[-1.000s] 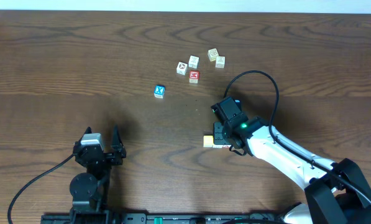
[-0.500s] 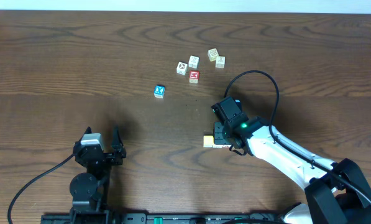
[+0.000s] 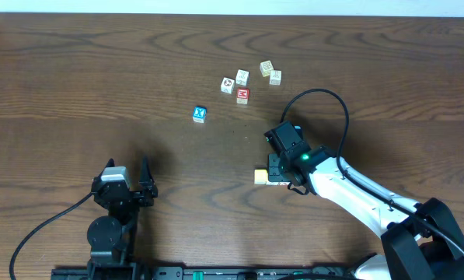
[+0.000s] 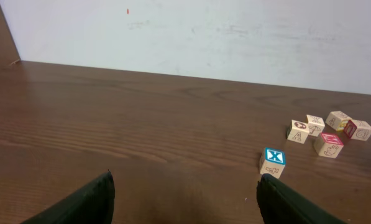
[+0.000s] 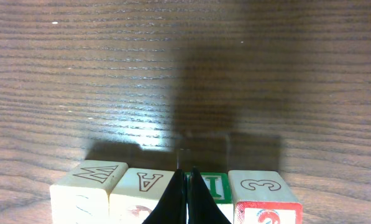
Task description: Lift 4 blocks
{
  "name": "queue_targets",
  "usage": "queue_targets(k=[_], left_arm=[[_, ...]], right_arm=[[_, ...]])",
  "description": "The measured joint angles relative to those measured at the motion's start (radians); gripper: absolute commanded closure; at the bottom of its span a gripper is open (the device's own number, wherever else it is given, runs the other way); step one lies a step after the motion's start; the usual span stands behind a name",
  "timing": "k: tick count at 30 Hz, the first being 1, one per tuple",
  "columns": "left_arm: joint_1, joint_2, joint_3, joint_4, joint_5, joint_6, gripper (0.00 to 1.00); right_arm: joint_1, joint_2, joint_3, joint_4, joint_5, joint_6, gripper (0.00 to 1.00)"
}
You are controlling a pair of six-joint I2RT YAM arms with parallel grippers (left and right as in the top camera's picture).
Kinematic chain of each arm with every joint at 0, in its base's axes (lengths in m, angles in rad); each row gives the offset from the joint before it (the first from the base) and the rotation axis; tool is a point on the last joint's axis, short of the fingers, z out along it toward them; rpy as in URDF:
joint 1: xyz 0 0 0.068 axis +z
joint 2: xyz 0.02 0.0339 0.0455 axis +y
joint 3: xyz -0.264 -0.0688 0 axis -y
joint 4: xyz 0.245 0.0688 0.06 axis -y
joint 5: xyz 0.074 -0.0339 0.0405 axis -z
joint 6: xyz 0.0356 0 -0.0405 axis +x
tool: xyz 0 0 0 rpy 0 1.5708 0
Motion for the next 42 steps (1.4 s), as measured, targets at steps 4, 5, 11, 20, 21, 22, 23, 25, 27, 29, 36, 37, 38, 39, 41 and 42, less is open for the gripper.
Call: queue_targets(k=[4, 5, 11, 20, 21, 22, 23, 25, 27, 29, 36, 37, 38, 39, 41, 42], left_arm=[[0.0, 0.0, 0.0, 0.0, 0.0, 0.0, 0.27], [0.0, 0.0, 0.0, 0.0, 0.0, 0.0, 0.27], [0.0, 0.0, 0.0, 0.0, 0.0, 0.0, 0.27], [0.0, 0.0, 0.0, 0.0, 0.0, 0.0, 0.26], [0.0, 0.0, 0.0, 0.0, 0.0, 0.0, 0.26], [0.0, 0.0, 0.0, 0.0, 0.0, 0.0, 0.27], [0.0, 0.0, 0.0, 0.0, 0.0, 0.0, 0.26], [0.0, 0.0, 0.0, 0.0, 0.0, 0.0, 0.26], [0.0, 0.001, 0.0, 0.0, 0.0, 0.0, 0.26], [0.0, 0.001, 0.0, 0.0, 0.0, 0.0, 0.27], [0.0, 0.002, 0.0, 0.0, 0.0, 0.0, 0.26], [0.0, 0.002, 0.0, 0.0, 0.0, 0.0, 0.27], [0.0, 0.002, 0.0, 0.0, 0.0, 0.0, 0.27], [0.0, 0.002, 0.0, 0.0, 0.0, 0.0, 0.27], [0.0, 0.002, 0.0, 0.0, 0.0, 0.0, 0.26], [0.0, 0.002, 0.0, 0.0, 0.0, 0.0, 0.27]], right_arm=[[0.0, 0.0, 0.0, -0.002, 0.0, 0.0, 0.99], [0.0, 0.0, 0.0, -0.002, 0.0, 0.0, 0.99], [0.0, 0.0, 0.0, 0.043, 0.001, -0.002, 0.99], [-0.079, 0.001, 0.02, 0.031, 0.001, -0.018, 0.99], [-0.099, 0.001, 0.032, 0.005, 0.001, -0.019, 0.99], [-0.121, 0.001, 0.047, -0.023, 0.002, -0.019, 0.99], [-0.139, 0.001, 0.061, -0.05, 0.003, -0.019, 0.99], [-0.179, 0.0, 0.092, -0.102, 0.009, -0.019, 0.99], [-0.208, -0.006, 0.117, -0.176, 0.021, -0.019, 0.99], [-0.23, -0.023, 0.124, -0.24, 0.044, -0.019, 0.99], [-0.234, -0.178, 0.124, -0.317, 0.141, -0.077, 0.99], [-0.234, -0.213, 0.124, -0.317, 0.15, -0.089, 0.99], [-0.234, -0.246, 0.124, -0.317, 0.156, -0.1, 0.99], [-0.234, -0.277, 0.124, -0.318, 0.16, -0.109, 0.99], [-0.234, -0.328, 0.124, -0.328, 0.169, -0.126, 0.99], [-0.234, -0.346, 0.124, -0.347, 0.174, -0.13, 0.99]])
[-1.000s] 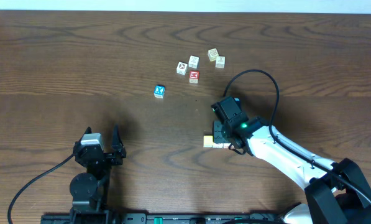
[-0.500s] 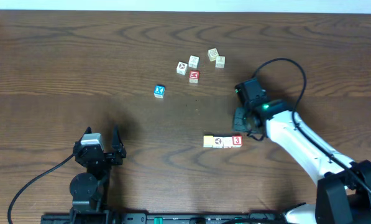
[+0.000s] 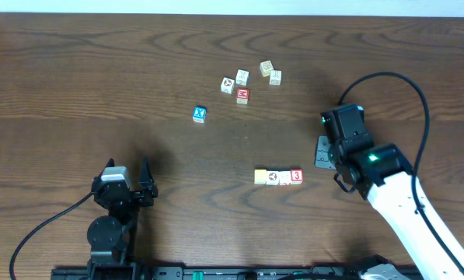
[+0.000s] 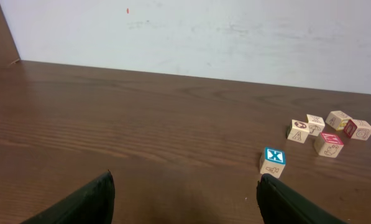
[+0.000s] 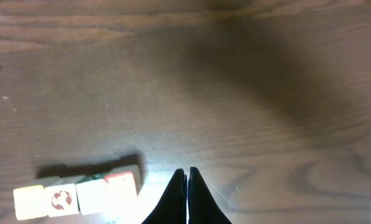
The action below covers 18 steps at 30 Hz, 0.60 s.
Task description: Lift 4 blocks
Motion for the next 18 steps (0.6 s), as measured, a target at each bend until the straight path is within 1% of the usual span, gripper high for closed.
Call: queue_targets(k=[3, 7, 12, 18], left_arm=[[0.0, 0.0, 0.0, 0.0, 0.0, 0.0, 0.27], [0.0, 0.0, 0.0, 0.0, 0.0, 0.0, 0.26], [0.0, 0.0, 0.0, 0.0, 0.0, 0.0, 0.27], [0.0, 0.001, 0.0, 0.0, 0.0, 0.0, 0.27]], right_arm=[[0.0, -0.001, -0.01, 0.005, 0.003, 0.001, 0.99], [0.0, 0.003, -0.103, 0.075, 0.0, 0.012, 0.99], [0.0, 0.027, -0.263, 0.192, -0.069, 0.038, 0.99], [0.0, 0.028, -0.326, 0.245, -0.137, 0.05, 0.99]])
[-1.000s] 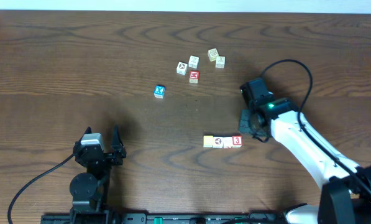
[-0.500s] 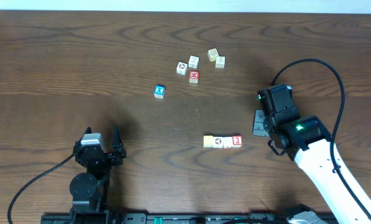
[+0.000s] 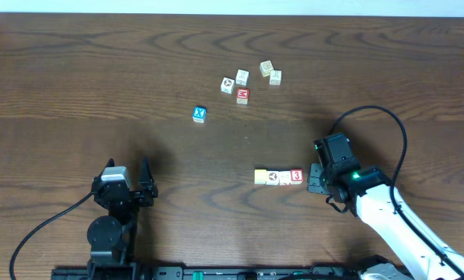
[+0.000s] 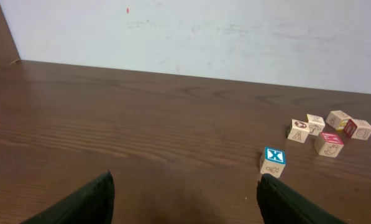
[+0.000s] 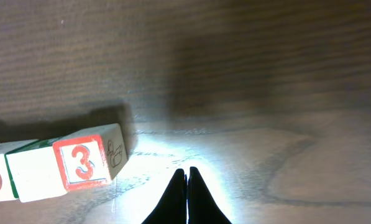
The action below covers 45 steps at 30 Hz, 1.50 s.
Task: Lift 4 blocks
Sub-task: 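Push the red 3 block leftward against the row with the closed gripper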
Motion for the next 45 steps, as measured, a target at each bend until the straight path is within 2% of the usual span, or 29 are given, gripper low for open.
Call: queue_targets(k=[9, 21, 45], left_arm=[[0.0, 0.0, 0.0, 0.0, 0.0, 0.0, 0.27], [0.0, 0.0, 0.0, 0.0, 0.0, 0.0, 0.26], [0.0, 0.0, 0.0, 0.0, 0.0, 0.0, 0.26]], right_arm=[[0.0, 0.035, -0.042, 0.079, -0.1, 0.003, 0.99], [0.018, 0.035, -0.042, 0.097, -0.162, 0.003, 0.99], [0.05, 0.055, -0.046, 0.159, -0.064, -0.002, 0.99]])
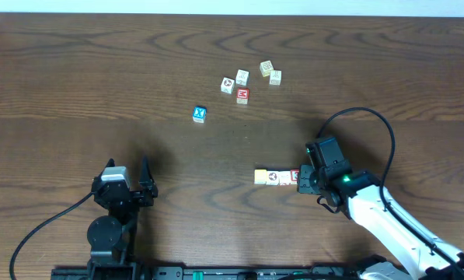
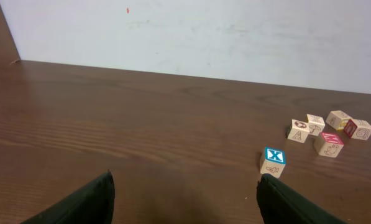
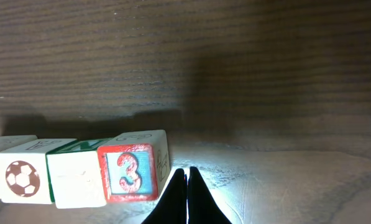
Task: Lift 4 blocks
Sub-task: 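Push the red 3 block leftward against the row with the closed gripper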
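A row of several wooden blocks (image 1: pixel 277 177) lies on the table right of the middle, ending on the right in a red "3" block (image 3: pixel 132 175). Beside it in the row are a green-edged block (image 3: pixel 76 180) and a football block (image 3: pixel 23 178). My right gripper (image 3: pixel 186 174) is shut and empty, its tips low at the right side of the "3" block; whether they touch it cannot be told. In the overhead view the right gripper (image 1: pixel 305 177) sits at the row's right end. My left gripper (image 2: pixel 185 193) stands open and empty at the front left.
A blue "X" block (image 1: pixel 200 114) lies alone left of the middle. Behind it sits a loose group of several blocks (image 1: pixel 249 80), one of them red (image 1: pixel 242 96). A black cable (image 1: pixel 364 128) loops over the right arm.
My right gripper has moved left and stands against the right end of the block row; the "3" block now fills more of its view. The left arm is unchanged.
My shut right gripper first stood behind the middle of the row. Then it was away to the right, the row lying bare. It then came down right of the "3" block, and now stands at that end. The left gripper stayed open throughout.
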{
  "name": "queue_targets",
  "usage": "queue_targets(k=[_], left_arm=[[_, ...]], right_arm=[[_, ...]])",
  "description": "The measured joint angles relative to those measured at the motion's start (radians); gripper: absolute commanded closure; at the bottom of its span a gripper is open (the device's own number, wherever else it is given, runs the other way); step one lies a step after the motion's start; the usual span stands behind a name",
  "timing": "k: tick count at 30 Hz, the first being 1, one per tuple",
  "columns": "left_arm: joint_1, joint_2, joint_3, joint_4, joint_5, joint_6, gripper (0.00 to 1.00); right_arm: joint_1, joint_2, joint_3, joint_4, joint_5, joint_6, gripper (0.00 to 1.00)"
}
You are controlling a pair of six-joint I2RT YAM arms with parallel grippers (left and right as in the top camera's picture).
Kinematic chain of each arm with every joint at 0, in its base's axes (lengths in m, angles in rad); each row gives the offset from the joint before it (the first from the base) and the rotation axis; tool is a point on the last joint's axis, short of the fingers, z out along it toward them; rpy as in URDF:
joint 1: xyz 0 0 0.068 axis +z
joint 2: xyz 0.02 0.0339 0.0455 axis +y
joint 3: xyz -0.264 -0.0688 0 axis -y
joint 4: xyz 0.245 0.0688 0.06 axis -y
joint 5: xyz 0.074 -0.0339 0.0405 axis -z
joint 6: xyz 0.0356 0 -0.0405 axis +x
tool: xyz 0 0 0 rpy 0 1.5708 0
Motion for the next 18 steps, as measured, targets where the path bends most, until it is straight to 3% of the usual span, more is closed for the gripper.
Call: queue_targets(k=[18], left_arm=[[0.0, 0.0, 0.0, 0.0, 0.0, 0.0, 0.26]], right_arm=[[0.0, 0.112, -0.001, 0.058, -0.071, -0.003, 0.99]])
